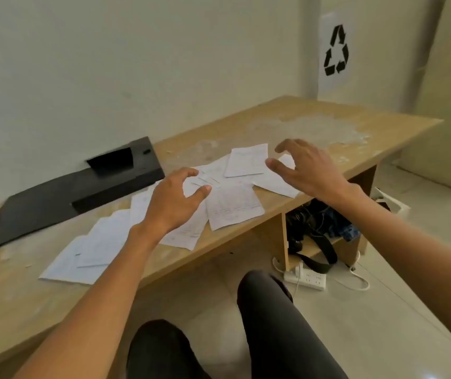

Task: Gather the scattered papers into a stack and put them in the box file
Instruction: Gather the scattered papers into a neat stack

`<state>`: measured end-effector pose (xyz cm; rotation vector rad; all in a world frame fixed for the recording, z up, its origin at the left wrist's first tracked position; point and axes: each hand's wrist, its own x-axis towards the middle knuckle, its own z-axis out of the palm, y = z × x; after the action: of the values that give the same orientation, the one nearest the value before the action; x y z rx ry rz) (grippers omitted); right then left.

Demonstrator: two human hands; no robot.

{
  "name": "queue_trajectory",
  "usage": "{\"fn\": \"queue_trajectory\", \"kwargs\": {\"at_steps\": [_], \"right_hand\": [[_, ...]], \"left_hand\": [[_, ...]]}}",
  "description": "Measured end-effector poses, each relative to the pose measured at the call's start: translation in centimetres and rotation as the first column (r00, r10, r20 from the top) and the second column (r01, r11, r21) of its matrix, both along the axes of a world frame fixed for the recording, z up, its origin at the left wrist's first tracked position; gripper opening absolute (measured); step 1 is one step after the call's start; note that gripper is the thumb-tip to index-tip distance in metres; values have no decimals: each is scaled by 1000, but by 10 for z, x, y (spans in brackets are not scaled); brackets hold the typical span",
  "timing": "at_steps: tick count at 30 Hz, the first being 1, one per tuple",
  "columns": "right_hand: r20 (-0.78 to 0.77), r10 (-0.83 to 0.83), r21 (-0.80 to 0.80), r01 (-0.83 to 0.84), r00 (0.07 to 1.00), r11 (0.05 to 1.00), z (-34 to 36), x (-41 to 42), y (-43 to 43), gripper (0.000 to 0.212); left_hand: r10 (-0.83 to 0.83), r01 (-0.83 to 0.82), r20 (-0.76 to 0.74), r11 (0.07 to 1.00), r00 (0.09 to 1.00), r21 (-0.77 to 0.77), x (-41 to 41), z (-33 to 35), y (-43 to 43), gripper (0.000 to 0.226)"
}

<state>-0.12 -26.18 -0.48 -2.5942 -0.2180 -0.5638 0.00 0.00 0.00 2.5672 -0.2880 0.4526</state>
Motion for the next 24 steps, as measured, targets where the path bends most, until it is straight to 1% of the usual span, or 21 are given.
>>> {"fn": "queue_trajectory", "kwargs": {"at_steps": [3,8,10,12,18,21,23,24], "right_hand": [[-11,-96,-27,96,995,995,-21,10,-13,53],[-105,-211,-85,203,972,975,-41,25,-23,54],[-136,-228,-136,210,964,968,-46,31,-23,53],[-157,-225,-169,198,962,965,-45,39,-22,50],[-249,-166,-156,129,954,979,-38,64,-18,45],[-214,-175,-107,155,961,982,-41,66,-16,48],[-153,-225,-64,218,962,974,-42,64,-14,53],[-138,-256,-67,249,957,966,-42,62,-13,55]], "left_hand": [[-20,22,-42,999,999,35,20,-12,-15,47],[-58,71,-142,993,988,89,49,-33,-29,49],[-75,98,-155,984,985,147,55,-40,-29,49],[-82,106,-128,975,988,193,61,-44,-28,48],[-103,119,-85,969,991,218,66,-46,-24,47],[-113,127,-78,972,991,200,64,-48,-23,53],[-117,130,-77,973,990,189,63,-47,-23,53],[-115,129,-82,975,990,183,63,-46,-23,52]]}}
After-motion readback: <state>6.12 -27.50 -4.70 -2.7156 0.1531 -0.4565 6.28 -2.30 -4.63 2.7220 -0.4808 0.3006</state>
